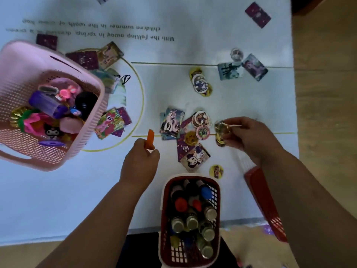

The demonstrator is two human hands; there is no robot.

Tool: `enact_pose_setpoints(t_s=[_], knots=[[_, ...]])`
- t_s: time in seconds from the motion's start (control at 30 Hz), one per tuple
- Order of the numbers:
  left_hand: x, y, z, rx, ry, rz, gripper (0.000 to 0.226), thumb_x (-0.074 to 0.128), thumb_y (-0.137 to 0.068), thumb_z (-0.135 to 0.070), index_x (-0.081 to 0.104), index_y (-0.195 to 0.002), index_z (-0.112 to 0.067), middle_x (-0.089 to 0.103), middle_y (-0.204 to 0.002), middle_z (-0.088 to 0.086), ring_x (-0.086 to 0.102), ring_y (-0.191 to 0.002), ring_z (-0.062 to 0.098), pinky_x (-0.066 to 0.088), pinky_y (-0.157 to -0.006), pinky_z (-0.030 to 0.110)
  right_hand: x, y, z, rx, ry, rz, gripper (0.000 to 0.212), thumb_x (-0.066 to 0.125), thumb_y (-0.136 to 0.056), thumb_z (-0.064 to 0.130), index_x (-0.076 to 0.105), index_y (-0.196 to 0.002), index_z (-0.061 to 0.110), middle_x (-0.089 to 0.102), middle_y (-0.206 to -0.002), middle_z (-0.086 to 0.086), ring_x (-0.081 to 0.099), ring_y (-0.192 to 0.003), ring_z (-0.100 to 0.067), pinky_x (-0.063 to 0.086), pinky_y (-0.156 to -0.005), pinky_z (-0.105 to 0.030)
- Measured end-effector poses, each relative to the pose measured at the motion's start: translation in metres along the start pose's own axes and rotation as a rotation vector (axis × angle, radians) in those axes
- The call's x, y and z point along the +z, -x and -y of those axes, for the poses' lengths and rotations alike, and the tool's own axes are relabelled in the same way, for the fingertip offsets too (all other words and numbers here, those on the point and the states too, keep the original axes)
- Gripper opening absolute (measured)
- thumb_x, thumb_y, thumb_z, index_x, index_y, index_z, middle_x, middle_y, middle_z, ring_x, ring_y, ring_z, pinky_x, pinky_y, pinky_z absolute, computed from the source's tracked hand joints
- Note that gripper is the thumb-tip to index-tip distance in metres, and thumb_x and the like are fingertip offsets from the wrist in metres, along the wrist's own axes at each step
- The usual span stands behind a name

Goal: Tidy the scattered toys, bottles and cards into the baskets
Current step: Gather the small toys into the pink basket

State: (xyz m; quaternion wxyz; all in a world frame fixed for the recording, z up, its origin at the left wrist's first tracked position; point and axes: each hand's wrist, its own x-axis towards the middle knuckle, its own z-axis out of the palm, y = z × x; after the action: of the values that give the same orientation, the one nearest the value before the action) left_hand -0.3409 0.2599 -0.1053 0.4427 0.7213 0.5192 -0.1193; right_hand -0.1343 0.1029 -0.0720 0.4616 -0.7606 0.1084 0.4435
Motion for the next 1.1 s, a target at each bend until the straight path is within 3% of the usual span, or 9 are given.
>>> enact_pose_setpoints(t_s=[0.13, 0.27, 0.37, 0.43, 0.57, 0.7, 0.8, 0.93, 1.1], knots=[[0.017, 0.002, -0.021, 0.069, -0.02, 0.074, 0.019, 0.049, -0.098, -0.029, 0.065, -0.097, -0.019, 0.057, -0.076, -0.002, 0.055, -0.077, 0.023, 0.039, -0.063, 0.032, -0.03, 0.011, -0.016, 0.084, -0.077, -0.031, 0.046, 0.031, -0.087, -0.017, 0.065, -0.091, 0.013, 0.067, -0.085, -0.007, 0.064, -0.075, -0.014, 0.053, -0.06, -0.025], [0.028, 0.009, -0.043, -0.062, 0.348, 0.214, 0.022, 0.049, -0.101, -0.019, 0.069, -0.092, -0.018, 0.059, -0.07, 0.001, 0.057, -0.073, 0.022, 0.052, -0.073, 0.036, -0.028, 0.026, -0.029, 0.14, -0.152, -0.014, 0.036, 0.034, -0.087, -0.014, 0.066, -0.089, 0.004, 0.066, -0.088, -0.013, 0.065, -0.073, -0.016, 0.052, -0.056, -0.024], [0.036, 0.013, -0.058, -0.209, 0.642, 0.34, 0.024, 0.047, -0.103, -0.017, 0.07, -0.1, -0.011, 0.068, -0.081, 0.006, 0.062, -0.076, 0.019, 0.053, -0.07, 0.034, -0.006, 0.042, -0.025, 0.102, -0.126, 0.125, 0.033, 0.039, -0.09, -0.011, 0.066, -0.096, 0.006, 0.068, -0.101, -0.016, 0.068, -0.091, -0.021, 0.058, -0.077, -0.032], [0.037, 0.012, -0.063, -0.256, 0.734, 0.402, 0.026, 0.046, -0.103, -0.016, 0.07, -0.108, -0.007, 0.07, -0.09, 0.008, 0.066, -0.079, 0.02, 0.055, -0.068, 0.035, 0.014, 0.055, -0.017, 0.041, -0.025, 0.217, 0.035, 0.044, -0.089, -0.005, 0.069, -0.098, 0.018, 0.071, -0.104, -0.006, 0.066, -0.101, -0.023, 0.056, -0.091, -0.039], [0.033, 0.008, -0.063, -0.31, 0.908, 0.442, 0.033, 0.046, -0.099, -0.017, 0.064, -0.12, 0.001, 0.07, -0.099, 0.014, 0.067, -0.079, 0.022, 0.054, -0.059, 0.031, 0.037, 0.069, -0.003, -0.024, 0.093, 0.31, 0.045, 0.046, -0.08, 0.006, 0.069, -0.107, 0.034, 0.074, -0.096, 0.005, 0.062, -0.104, -0.039, 0.05, -0.092, -0.058], [0.018, 0.004, -0.067, -0.314, 1.109, 0.443, 0.031, 0.052, -0.089, -0.019, 0.067, -0.108, -0.002, 0.069, -0.097, 0.016, 0.067, -0.075, 0.023, 0.054, -0.06, 0.031, 0.046, 0.071, 0.012, -0.036, 0.032, 0.302, 0.037, 0.053, -0.072, 0.017, 0.071, -0.1, 0.034, 0.073, -0.1, 0.008, 0.068, -0.1, -0.022, 0.053, -0.093, -0.049], [0.0, 0.0, -0.066, -0.306, 1.217, 0.448, 0.029, 0.045, -0.097, -0.02, 0.069, -0.099, -0.004, 0.071, -0.092, 0.014, 0.069, -0.075, 0.023, 0.057, -0.061, 0.032, 0.059, 0.072, 0.023, -0.04, -0.004, 0.325, 0.027, 0.055, -0.087, 0.009, 0.074, -0.092, 0.027, 0.074, -0.097, 0.006, 0.07, -0.095, -0.013, 0.056, -0.09, -0.036], [-0.026, -0.005, -0.065, -0.307, 1.276, 0.376, 0.028, 0.045, -0.096, -0.02, 0.068, -0.098, -0.004, 0.07, -0.082, 0.012, 0.067, -0.066, 0.022, 0.054, -0.054, 0.027, 0.077, 0.075, 0.037, -0.044, -0.061, 0.316, 0.024, 0.05, -0.093, -0.001, 0.071, -0.09, 0.008, 0.074, -0.089, -0.008, 0.07, -0.079, -0.015, 0.059, -0.073, -0.025], [-0.076, -0.017, -0.047, -0.266, 1.338, -0.02, 0.021, 0.048, -0.097, -0.015, 0.066, -0.088, -0.011, 0.057, -0.063, 0.0, 0.052, -0.055, 0.013, 0.05, -0.049, 0.025, 0.116, 0.066, 0.049, 0.023, -0.09, 0.25, 0.016, 0.049, -0.095, -0.002, 0.064, -0.091, 0.002, 0.065, -0.081, -0.016, 0.063, -0.065, -0.019, 0.059, -0.059, -0.027]])
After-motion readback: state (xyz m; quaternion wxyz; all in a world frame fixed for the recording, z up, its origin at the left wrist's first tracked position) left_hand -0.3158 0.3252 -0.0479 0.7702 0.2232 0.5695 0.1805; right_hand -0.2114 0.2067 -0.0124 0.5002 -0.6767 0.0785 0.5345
